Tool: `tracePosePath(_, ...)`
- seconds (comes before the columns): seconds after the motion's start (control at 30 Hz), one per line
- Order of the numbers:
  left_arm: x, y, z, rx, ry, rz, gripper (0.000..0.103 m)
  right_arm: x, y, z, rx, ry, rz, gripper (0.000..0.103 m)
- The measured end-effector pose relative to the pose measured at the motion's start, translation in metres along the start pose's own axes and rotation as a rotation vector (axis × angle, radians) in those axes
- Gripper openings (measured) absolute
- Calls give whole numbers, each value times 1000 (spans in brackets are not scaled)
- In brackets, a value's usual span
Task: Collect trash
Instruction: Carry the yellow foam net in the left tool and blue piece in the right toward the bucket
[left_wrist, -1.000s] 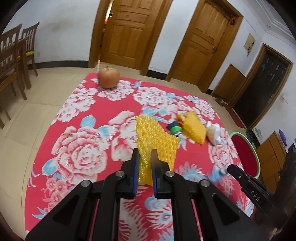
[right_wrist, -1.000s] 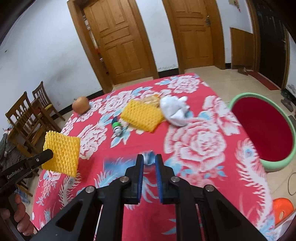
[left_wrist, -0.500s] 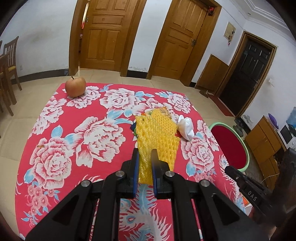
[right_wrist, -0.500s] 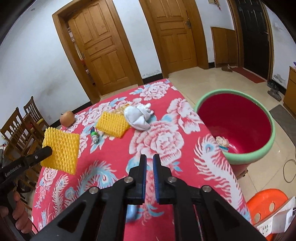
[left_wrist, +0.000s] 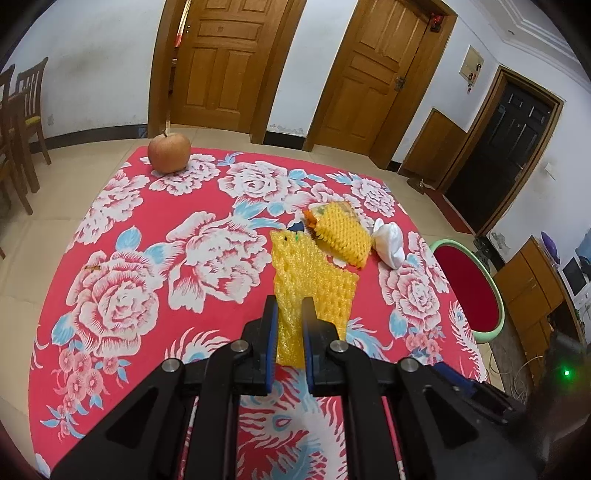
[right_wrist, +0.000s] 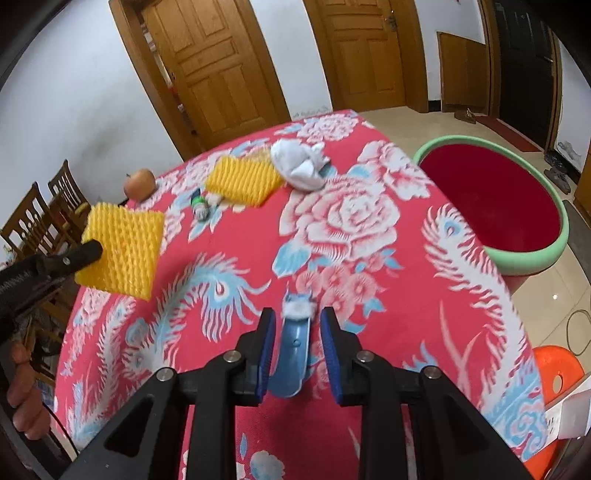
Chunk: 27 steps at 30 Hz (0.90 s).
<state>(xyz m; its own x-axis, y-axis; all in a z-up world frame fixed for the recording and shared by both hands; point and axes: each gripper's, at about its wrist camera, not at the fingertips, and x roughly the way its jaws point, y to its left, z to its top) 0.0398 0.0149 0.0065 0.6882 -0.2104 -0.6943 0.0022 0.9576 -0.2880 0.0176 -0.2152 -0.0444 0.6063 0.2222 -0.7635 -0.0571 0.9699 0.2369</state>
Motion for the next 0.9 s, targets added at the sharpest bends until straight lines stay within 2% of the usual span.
tracePosePath(0.17, -1, 5, -3, -11, 2, -2, 11, 10, 5, -6, -14, 29, -16, 29)
tracePosePath(0.4, 1, 5, -6, -12, 9, -8, 11, 11, 19, -12, -82, 1, -61, 30)
tracePosePath(0.47, 1, 5, -6, -10, 8, -9, 11, 11, 21, -13, -97, -3, -68, 20)
tracePosePath(0.6, -1, 3, -6, -6, 5, -12, 11, 9, 16, -13, -73, -5, -26, 20)
tracePosePath(0.9, -1, -10, 0, 18, 10, -48, 11, -12, -3, 1, -7, -74, 17, 19)
